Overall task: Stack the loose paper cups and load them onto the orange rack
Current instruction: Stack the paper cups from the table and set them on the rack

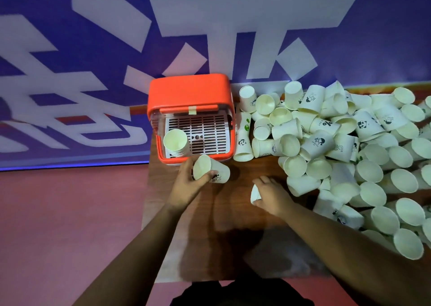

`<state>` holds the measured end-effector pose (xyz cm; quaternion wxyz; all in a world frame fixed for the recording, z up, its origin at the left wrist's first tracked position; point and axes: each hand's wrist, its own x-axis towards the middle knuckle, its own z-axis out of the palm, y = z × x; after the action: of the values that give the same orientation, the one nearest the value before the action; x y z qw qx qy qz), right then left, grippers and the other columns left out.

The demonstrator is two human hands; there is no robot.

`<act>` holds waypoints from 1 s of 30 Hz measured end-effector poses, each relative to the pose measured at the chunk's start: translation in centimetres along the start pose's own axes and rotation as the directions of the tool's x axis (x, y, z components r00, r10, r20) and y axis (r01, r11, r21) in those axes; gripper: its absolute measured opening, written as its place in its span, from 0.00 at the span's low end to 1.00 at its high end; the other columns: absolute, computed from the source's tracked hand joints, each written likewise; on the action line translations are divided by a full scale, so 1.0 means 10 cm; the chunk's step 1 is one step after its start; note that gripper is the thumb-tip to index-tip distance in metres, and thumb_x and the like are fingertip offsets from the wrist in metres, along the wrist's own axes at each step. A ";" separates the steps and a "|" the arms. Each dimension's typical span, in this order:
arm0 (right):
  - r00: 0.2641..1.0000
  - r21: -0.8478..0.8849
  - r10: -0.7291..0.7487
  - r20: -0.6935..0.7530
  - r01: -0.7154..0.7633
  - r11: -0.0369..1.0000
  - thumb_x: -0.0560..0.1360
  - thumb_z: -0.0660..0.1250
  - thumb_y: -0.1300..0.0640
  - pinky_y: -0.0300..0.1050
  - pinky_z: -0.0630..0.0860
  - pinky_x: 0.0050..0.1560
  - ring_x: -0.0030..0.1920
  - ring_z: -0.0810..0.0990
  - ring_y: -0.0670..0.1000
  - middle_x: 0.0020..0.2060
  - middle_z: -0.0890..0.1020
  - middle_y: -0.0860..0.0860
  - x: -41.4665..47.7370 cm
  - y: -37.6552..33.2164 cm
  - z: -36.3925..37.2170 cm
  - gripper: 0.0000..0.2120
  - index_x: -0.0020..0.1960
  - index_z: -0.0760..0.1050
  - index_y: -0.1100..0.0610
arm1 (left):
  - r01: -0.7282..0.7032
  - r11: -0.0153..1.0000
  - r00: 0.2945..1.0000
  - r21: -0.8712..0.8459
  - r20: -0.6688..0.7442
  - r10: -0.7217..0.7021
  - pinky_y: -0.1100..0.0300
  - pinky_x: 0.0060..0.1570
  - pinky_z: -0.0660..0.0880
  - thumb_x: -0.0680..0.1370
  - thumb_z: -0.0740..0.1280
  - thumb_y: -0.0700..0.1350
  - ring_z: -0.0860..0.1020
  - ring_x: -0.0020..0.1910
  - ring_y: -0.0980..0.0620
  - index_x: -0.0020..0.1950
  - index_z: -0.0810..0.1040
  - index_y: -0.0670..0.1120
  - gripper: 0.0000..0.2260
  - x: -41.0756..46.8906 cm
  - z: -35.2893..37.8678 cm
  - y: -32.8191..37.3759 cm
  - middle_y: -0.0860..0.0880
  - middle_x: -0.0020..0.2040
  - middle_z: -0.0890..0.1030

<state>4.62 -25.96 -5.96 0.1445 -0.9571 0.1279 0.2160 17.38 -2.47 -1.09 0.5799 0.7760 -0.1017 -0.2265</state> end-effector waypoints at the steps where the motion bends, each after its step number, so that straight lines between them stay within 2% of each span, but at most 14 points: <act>1: 1.000 0.044 0.007 0.004 -0.007 0.999 0.71 0.72 0.45 0.49 0.71 0.65 0.67 0.71 0.55 0.68 0.70 0.50 0.01 -0.03 -0.03 0.35 0.73 0.63 0.52 | -0.008 1.000 1.000 -0.006 -0.018 0.008 0.64 0.54 0.74 0.72 0.76 0.51 0.76 0.60 0.56 0.61 0.75 0.58 0.20 0.00 -0.05 0.03 0.53 0.60 0.77; 4: 0.999 0.311 0.038 -0.016 -0.031 0.950 0.69 0.74 0.44 0.49 0.71 0.66 0.68 0.70 0.52 0.70 0.68 0.49 0.07 -0.20 -0.28 0.38 0.73 0.62 0.52 | -0.051 0.998 0.991 -0.022 -0.122 0.048 0.67 0.57 0.75 0.72 0.76 0.49 0.74 0.62 0.61 0.70 0.69 0.53 0.29 0.05 -0.28 0.11 0.58 0.64 0.74; 6: 0.997 0.450 0.025 -0.069 0.008 0.893 0.69 0.75 0.46 0.47 0.69 0.65 0.66 0.70 0.51 0.69 0.68 0.49 0.13 -0.36 -0.53 0.38 0.73 0.62 0.52 | -0.075 0.997 0.977 -0.021 -0.202 0.069 0.66 0.57 0.75 0.70 0.77 0.57 0.74 0.62 0.59 0.70 0.67 0.53 0.32 0.11 -0.46 0.14 0.56 0.66 0.73; 8: 0.991 0.539 0.006 -0.131 0.066 0.840 0.68 0.75 0.48 0.43 0.69 0.63 0.63 0.71 0.49 0.64 0.70 0.49 0.21 -0.54 -0.79 0.36 0.72 0.64 0.53 | -0.069 0.998 0.961 -0.009 -0.269 0.064 0.70 0.53 0.73 0.69 0.75 0.62 0.74 0.61 0.58 0.68 0.69 0.51 0.32 0.17 -0.62 0.19 0.52 0.66 0.74; 11: 0.975 0.617 0.023 -0.223 0.123 0.777 0.62 0.73 0.41 0.51 0.74 0.63 0.62 0.73 0.50 0.61 0.70 0.47 0.34 -0.77 -1.08 0.39 0.70 0.68 0.52 | -0.080 0.997 0.931 0.005 -0.357 0.077 0.76 0.47 0.70 0.72 0.74 0.54 0.74 0.56 0.67 0.66 0.71 0.48 0.26 0.26 -0.79 0.31 0.51 0.64 0.75; 13: 0.954 0.624 0.021 -0.300 0.179 0.761 0.61 0.72 0.40 0.53 0.75 0.61 0.61 0.73 0.49 0.60 0.71 0.47 0.42 -0.88 -1.20 0.38 0.68 0.70 0.52 | -0.101 0.994 0.915 0.041 -0.387 0.109 0.74 0.48 0.71 0.72 0.74 0.55 0.74 0.58 0.62 0.66 0.71 0.49 0.26 0.35 -0.88 0.34 0.51 0.64 0.74; 15: 0.938 0.622 0.018 -0.346 0.216 0.752 0.64 0.76 0.46 0.50 0.74 0.62 0.61 0.73 0.49 0.59 0.71 0.47 0.44 -0.97 -1.31 0.33 0.66 0.70 0.51 | -0.115 0.990 0.911 0.082 -0.389 0.138 0.63 0.55 0.75 0.72 0.75 0.56 0.74 0.60 0.55 0.66 0.72 0.50 0.27 0.44 -0.92 0.34 0.50 0.63 0.73; 17: 0.925 0.618 0.029 -0.380 0.230 0.752 0.66 0.77 0.48 0.49 0.74 0.60 0.60 0.73 0.48 0.59 0.71 0.47 0.48 -1.03 -1.37 0.31 0.65 0.70 0.50 | -0.104 0.986 0.912 0.128 -0.383 0.146 0.53 0.60 0.75 0.71 0.76 0.57 0.73 0.61 0.53 0.67 0.71 0.51 0.28 0.53 -0.95 0.31 0.50 0.62 0.72; 20: 0.912 0.638 0.035 -0.409 0.258 0.725 0.63 0.76 0.43 0.52 0.77 0.56 0.59 0.74 0.47 0.58 0.72 0.45 0.51 -1.12 -1.42 0.30 0.61 0.69 0.45 | -0.039 0.971 0.932 0.235 -0.342 0.120 0.53 0.61 0.74 0.70 0.77 0.56 0.73 0.61 0.53 0.71 0.69 0.51 0.32 0.65 -0.95 0.28 0.50 0.62 0.70; 22: 0.910 0.691 0.037 -0.413 0.287 0.664 0.63 0.77 0.44 0.50 0.79 0.54 0.58 0.75 0.47 0.58 0.74 0.46 0.53 -1.18 -1.43 0.29 0.60 0.70 0.44 | 0.007 0.940 0.946 0.342 -0.306 0.104 0.56 0.59 0.72 0.70 0.76 0.57 0.72 0.59 0.53 0.73 0.68 0.50 0.34 0.72 -0.94 0.24 0.49 0.62 0.71; 25: 0.902 0.719 0.034 -0.430 0.319 0.617 0.63 0.77 0.47 0.44 0.77 0.53 0.57 0.77 0.47 0.57 0.76 0.48 0.56 -1.30 -1.46 0.27 0.58 0.70 0.44 | 0.034 0.882 0.966 0.470 -0.241 0.091 0.49 0.63 0.72 0.69 0.76 0.60 0.70 0.64 0.46 0.72 0.69 0.50 0.36 0.83 -0.93 0.10 0.46 0.65 0.71; 28: 0.897 0.718 0.031 -0.441 0.331 0.613 0.63 0.77 0.46 0.52 0.77 0.57 0.57 0.78 0.48 0.56 0.78 0.47 0.64 -1.39 -1.45 0.26 0.57 0.70 0.39 | 0.073 0.877 0.989 0.474 -0.145 -0.004 0.48 0.68 0.69 0.68 0.77 0.58 0.67 0.70 0.44 0.74 0.68 0.53 0.37 0.89 -0.95 -0.03 0.46 0.70 0.67; 30: 0.900 0.722 0.029 -0.435 0.329 0.608 0.63 0.77 0.45 0.56 0.76 0.57 0.58 0.77 0.49 0.57 0.77 0.46 0.69 -1.47 -1.42 0.27 0.59 0.70 0.40 | 0.060 0.882 0.996 0.467 -0.091 -0.020 0.47 0.70 0.68 0.68 0.78 0.57 0.64 0.73 0.45 0.76 0.65 0.54 0.40 0.92 -0.98 -0.06 0.46 0.73 0.64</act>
<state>20.53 -18.37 6.43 0.5340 -0.8280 0.1528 -0.0768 29.98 2.19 -1.59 0.3738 0.9040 -0.1130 -0.1744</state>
